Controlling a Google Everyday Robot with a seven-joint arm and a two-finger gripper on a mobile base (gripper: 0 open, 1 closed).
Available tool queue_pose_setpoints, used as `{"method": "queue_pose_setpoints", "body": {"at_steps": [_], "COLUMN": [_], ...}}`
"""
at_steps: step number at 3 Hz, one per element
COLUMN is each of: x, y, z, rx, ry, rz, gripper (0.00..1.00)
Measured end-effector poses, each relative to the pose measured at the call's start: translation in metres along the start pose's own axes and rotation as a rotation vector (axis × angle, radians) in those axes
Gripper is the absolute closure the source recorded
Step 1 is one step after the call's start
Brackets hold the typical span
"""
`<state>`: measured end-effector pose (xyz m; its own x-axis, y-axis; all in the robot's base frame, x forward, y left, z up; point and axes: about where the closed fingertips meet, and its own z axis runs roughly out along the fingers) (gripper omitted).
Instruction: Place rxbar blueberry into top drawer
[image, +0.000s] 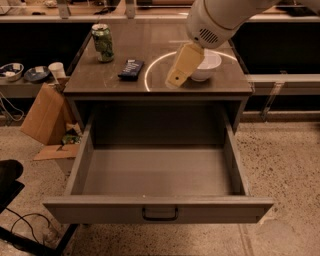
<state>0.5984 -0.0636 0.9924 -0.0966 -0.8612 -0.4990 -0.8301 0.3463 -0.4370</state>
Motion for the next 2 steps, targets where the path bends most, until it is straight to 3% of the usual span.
{"method": "queue_pose_setpoints", "body": {"at_steps": [1,2], "x": [-0.005,-0.021], "y": [-0.007,-0.038], "z": [0.009,0.039], "rx": [0.027,0.094], "ry": [-0.07,-0.158], "rz": [-0.011,0.002], "gripper": [0.0,0.0]}}
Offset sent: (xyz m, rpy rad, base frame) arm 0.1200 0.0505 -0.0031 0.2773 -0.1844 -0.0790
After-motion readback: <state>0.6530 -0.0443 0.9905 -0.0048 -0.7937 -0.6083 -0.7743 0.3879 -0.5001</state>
